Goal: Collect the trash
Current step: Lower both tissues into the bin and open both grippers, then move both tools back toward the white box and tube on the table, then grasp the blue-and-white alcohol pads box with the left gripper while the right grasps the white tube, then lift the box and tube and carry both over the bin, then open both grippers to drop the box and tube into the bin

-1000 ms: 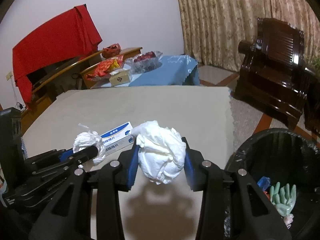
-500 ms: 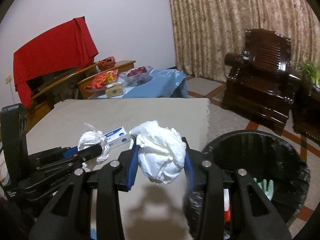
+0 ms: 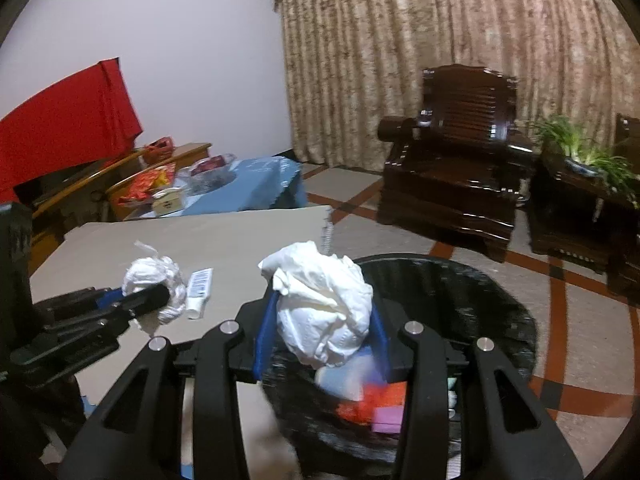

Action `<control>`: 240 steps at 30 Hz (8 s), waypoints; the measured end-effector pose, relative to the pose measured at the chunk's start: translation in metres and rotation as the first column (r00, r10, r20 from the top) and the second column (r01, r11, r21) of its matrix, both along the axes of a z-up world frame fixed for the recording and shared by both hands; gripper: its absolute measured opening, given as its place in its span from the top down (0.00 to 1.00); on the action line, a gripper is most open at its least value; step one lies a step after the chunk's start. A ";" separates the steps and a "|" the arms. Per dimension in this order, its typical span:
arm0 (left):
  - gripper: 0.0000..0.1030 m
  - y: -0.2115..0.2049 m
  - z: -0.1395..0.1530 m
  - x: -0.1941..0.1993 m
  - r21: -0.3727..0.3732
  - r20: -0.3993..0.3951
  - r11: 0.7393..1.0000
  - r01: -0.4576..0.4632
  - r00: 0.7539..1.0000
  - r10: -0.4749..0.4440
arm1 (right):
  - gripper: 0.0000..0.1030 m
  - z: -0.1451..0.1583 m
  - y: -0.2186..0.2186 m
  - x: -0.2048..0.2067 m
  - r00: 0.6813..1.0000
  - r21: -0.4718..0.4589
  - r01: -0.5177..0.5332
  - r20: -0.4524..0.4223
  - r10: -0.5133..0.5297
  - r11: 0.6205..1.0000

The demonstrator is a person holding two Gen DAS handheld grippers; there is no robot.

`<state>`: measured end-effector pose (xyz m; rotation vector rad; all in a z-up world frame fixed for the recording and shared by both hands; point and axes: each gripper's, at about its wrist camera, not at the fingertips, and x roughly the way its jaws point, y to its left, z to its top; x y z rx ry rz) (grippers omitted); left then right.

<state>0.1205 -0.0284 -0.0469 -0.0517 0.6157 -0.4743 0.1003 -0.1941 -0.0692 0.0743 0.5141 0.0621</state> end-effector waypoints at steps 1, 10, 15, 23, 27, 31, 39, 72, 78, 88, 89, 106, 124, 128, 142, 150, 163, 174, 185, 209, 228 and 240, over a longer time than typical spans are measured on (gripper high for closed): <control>0.78 -0.005 0.001 -0.001 0.001 0.006 1.000 0.010 1.000 -0.010 | 0.62 0.000 -0.006 -0.002 1.000 -0.006 0.014 0.004 -0.014 1.000; 0.78 -0.060 0.008 -0.003 0.026 0.039 0.993 0.115 0.992 -0.116 | 0.62 -0.008 -0.049 -0.007 0.996 -0.019 0.091 0.011 -0.091 0.996; 0.78 -0.084 0.003 0.001 0.036 0.031 0.987 0.159 0.987 -0.160 | 0.62 -0.017 -0.067 -0.006 0.993 -0.013 0.120 -0.007 -0.120 0.993; 0.77 -0.123 -0.021 0.024 0.063 -0.015 0.974 0.219 0.976 -0.218 | 0.61 -0.036 -0.094 0.007 0.984 0.007 0.173 -0.040 -0.172 0.985; 0.58 -0.138 -0.030 0.037 0.055 -0.061 0.962 0.266 0.963 -0.263 | 0.43 -0.049 -0.101 0.018 0.979 -0.016 0.192 -0.072 -0.193 0.981; 0.35 -0.134 -0.036 0.042 0.042 -0.080 0.962 0.270 0.961 -0.266 | 0.15 -0.061 -0.107 0.021 0.970 -0.037 0.223 -0.092 -0.225 0.974; 0.09 -0.095 -0.031 0.031 0.053 -0.041 0.980 0.190 0.981 -0.188 | 0.05 -0.061 -0.104 0.003 0.969 0.024 0.235 -0.085 -0.233 0.972; 0.06 0.185 -0.063 0.031 0.069 -0.034 0.934 -0.349 0.935 0.352 | 0.05 -0.049 0.138 0.104 0.978 -0.029 -0.196 -0.076 0.193 0.980; 0.06 0.214 -0.081 0.050 0.102 -0.057 0.920 -0.377 0.922 0.384 | 0.05 -0.080 0.182 0.144 0.964 -0.015 -0.229 -0.140 0.224 0.973; 0.06 0.241 -0.122 0.094 0.149 -0.129 0.918 -0.367 0.914 0.386 | 0.05 -0.144 0.224 0.187 0.931 -0.028 -0.249 -0.283 0.231 0.968; 0.06 0.243 -0.125 0.097 0.150 -0.135 0.919 -0.366 0.913 0.386 | 0.05 -0.147 0.226 0.190 0.929 -0.027 -0.250 -0.290 0.231 0.968; 0.06 0.240 -0.145 0.130 0.125 -0.203 0.946 -0.298 0.926 0.318 | 0.54 -0.170 0.235 0.213 0.896 -0.025 -0.275 -0.369 0.246 0.961; 0.25 0.215 -0.152 0.161 0.108 -0.268 0.981 -0.158 0.946 0.182 | 0.63 -0.161 0.208 0.209 0.904 0.022 -0.229 -0.365 0.221 0.973; 0.25 0.208 -0.149 0.145 0.068 -0.313 0.989 -0.130 0.938 0.145 | 0.63 -0.160 0.205 0.206 0.906 0.019 -0.228 -0.361 0.219 0.974; 0.28 0.189 -0.151 0.162 0.122 -0.316 0.987 -0.103 0.939 0.137 | 0.63 -0.153 0.195 0.202 0.915 0.026 -0.211 -0.347 0.207 0.977; 0.43 0.189 -0.145 0.131 0.151 -0.265 0.962 -0.225 0.929 0.259 | 0.63 -0.154 0.194 0.203 0.911 0.039 -0.208 -0.357 0.208 0.977; 0.31 0.182 -0.151 0.127 0.158 -0.287 0.943 -0.292 0.901 0.326 | 0.61 -0.166 0.193 0.201 0.893 0.082 -0.205 -0.392 0.221 0.975; 0.45 0.177 -0.138 0.108 0.158 -0.220 0.929 -0.334 0.906 0.363 | 0.72 -0.156 0.192 0.191 0.881 0.107 -0.225 -0.403 0.249 0.969; 0.45 0.172 -0.096 0.085 0.122 -0.184 0.928 -0.352 0.911 0.369 | 0.72 -0.102 0.177 0.166 0.908 0.141 -0.249 -0.311 0.281 0.958; 0.44 0.068 -0.008 0.034 0.043 -0.049 0.979 -0.200 0.978 0.202 | 0.72 -0.003 0.062 0.067 0.976 0.119 -0.153 -0.136 0.168 0.981; 0.44 -0.052 0.005 0.029 0.040 -0.016 0.998 0.042 0.999 -0.042 | 0.72 -0.006 -0.051 0.025 0.992 0.099 0.061 -0.117 -0.049 0.993; 0.44 -0.110 -0.021 0.052 0.053 -0.044 0.988 0.142 0.989 -0.140 | 0.72 -0.029 -0.096 0.023 0.978 0.093 0.155 -0.153 -0.139 0.984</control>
